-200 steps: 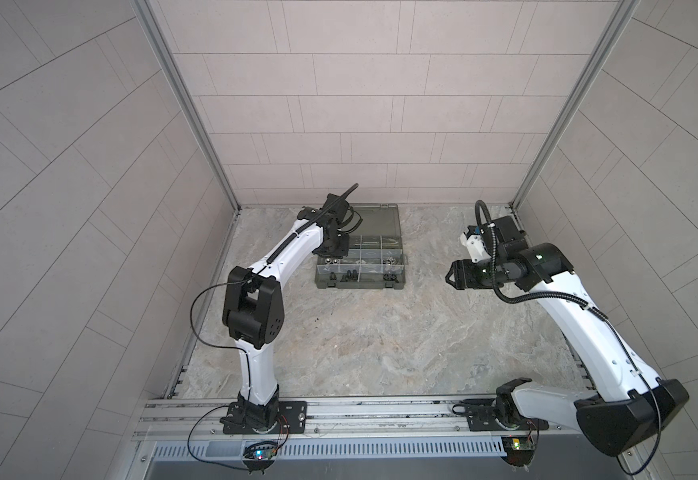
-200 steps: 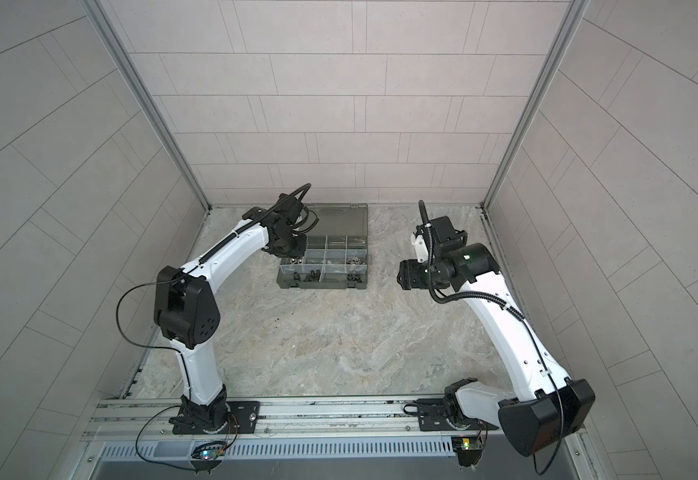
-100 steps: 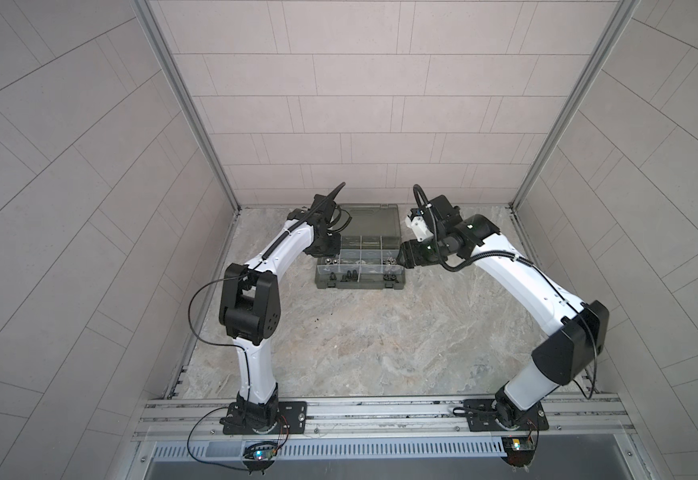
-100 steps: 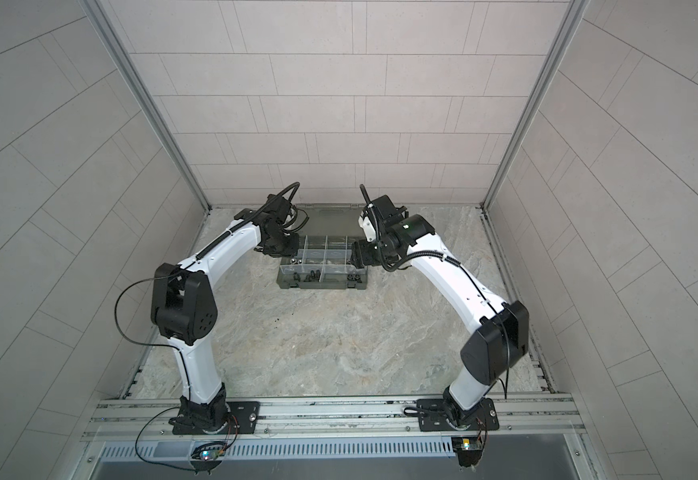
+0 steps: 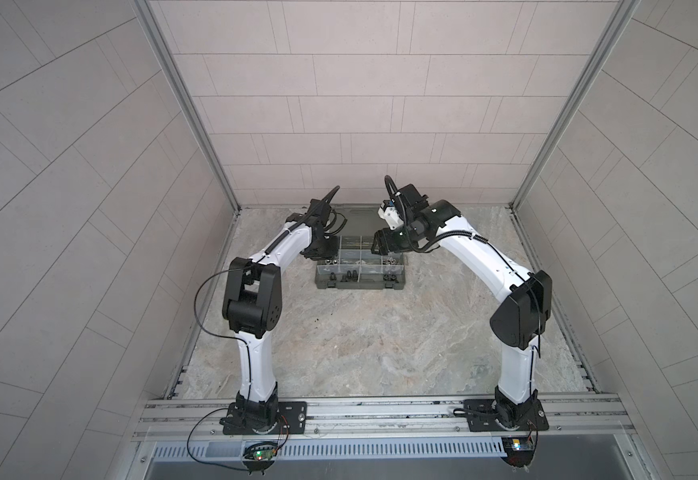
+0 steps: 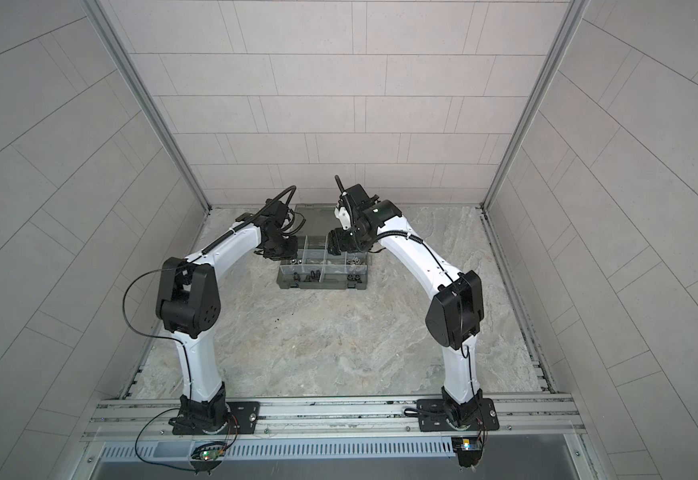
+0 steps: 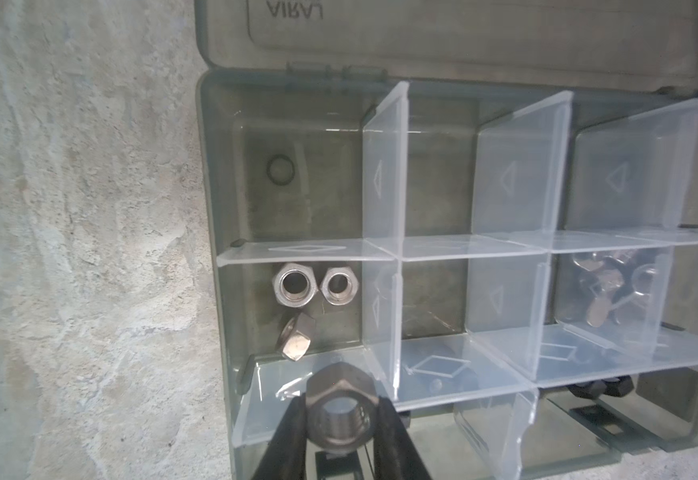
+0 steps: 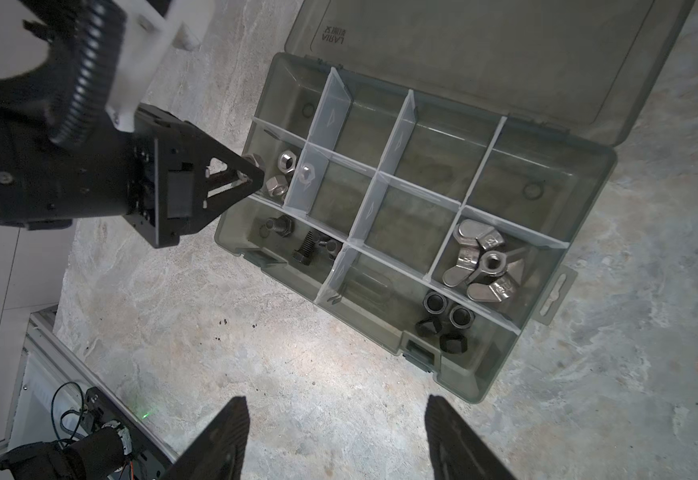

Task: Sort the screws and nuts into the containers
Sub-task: 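Drop the nut into the compartment with the left gripper while the right gripper nears, then raise both grippers and move them to opposite side walls of the box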

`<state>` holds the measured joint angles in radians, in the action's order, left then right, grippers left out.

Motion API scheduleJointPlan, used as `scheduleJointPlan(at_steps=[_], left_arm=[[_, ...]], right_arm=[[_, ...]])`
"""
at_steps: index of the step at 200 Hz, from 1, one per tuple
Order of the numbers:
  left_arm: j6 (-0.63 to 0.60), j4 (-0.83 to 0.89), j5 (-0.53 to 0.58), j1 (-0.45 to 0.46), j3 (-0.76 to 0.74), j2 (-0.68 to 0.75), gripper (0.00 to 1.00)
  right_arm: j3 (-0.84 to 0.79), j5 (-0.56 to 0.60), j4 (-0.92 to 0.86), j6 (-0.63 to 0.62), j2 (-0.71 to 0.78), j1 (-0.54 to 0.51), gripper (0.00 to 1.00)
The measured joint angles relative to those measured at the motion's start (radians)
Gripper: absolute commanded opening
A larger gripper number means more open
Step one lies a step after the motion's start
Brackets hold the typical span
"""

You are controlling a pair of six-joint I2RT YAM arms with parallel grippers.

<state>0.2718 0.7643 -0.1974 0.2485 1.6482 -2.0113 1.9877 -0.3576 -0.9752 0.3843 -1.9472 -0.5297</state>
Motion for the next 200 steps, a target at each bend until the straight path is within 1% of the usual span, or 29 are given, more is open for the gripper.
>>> scheduleJointPlan(at_steps=[7,19,24,44,60,63,65,67,70,98,101,104,106,109,128,149,161,181,200], left_arm=[[0.001,-0.002,-0.001,-0.001,0.0,-0.005,0.25],[0.002,-0.005,0.0,-0.005,0.0,-0.011,0.35],[-0.001,-0.006,0.0,-0.006,0.0,-0.012,0.37],[0.004,-0.009,0.001,-0.006,0.0,-0.013,0.43],[0.008,-0.01,0.0,-0.006,0.0,-0.013,0.48],[0.006,-0.01,-0.001,-0.006,0.001,-0.013,0.51],[0.006,-0.01,0.0,-0.006,0.001,-0.013,0.59],[0.009,-0.011,-0.001,-0.006,0.001,-0.013,0.63],[0.001,-0.011,-0.003,-0.006,0.001,-0.013,0.66],[0.003,-0.006,-0.012,-0.006,0.003,-0.003,0.72],[0.003,-0.004,-0.012,-0.006,0.003,0.0,0.77],[0.0,-0.002,-0.011,-0.006,0.003,0.006,0.89],[0.002,-0.001,-0.011,-0.006,0.003,0.009,0.96],[0.0,0.002,-0.012,-0.006,0.003,0.017,0.99],[-0.001,0.002,-0.006,-0.013,-0.009,0.091,1.0],[-0.002,-0.011,-0.003,-0.046,-0.077,0.251,1.0],[0.001,-0.034,0.001,-0.089,-0.138,0.353,1.0],[0.009,-0.087,0.023,-0.178,-0.267,0.497,1.0],[0.007,-0.133,0.084,-0.249,-0.406,0.594,1.0]], right_arm=[[0.001,0.0,-0.002,-0.002,0.0,0.0,0.69],[0.001,0.0,-0.007,-0.004,0.0,0.0,0.69],[0.001,0.0,-0.011,-0.005,0.0,0.0,0.69],[0.001,0.0,-0.023,-0.011,0.0,0.0,0.71],[0.001,0.001,-0.03,-0.02,0.0,0.0,0.75],[0.001,0.002,-0.032,-0.022,0.0,0.0,0.76],[0.001,0.002,-0.032,-0.021,0.0,0.0,0.77],[0.001,0.002,-0.034,-0.024,0.0,0.0,0.77],[0.001,0.002,-0.035,-0.025,0.0,0.0,0.78],[-0.021,0.003,-0.044,-0.039,0.011,0.007,0.79],[-0.026,0.003,-0.045,-0.04,0.013,0.008,0.79],[-0.033,0.003,-0.046,-0.041,0.017,0.01,0.79],[-0.035,0.003,-0.047,-0.042,0.019,0.011,0.8],[-0.043,0.003,-0.047,-0.043,0.023,0.013,0.8],[-0.093,0.004,-0.051,-0.052,0.056,0.036,0.82],[-0.159,0.029,-0.055,-0.064,0.105,0.086,0.84],[-0.196,0.053,-0.053,-0.067,0.132,0.122,0.84],[-0.282,0.124,-0.031,-0.071,0.189,0.182,0.85],[-0.395,0.204,0.006,-0.077,0.256,0.228,0.86]])
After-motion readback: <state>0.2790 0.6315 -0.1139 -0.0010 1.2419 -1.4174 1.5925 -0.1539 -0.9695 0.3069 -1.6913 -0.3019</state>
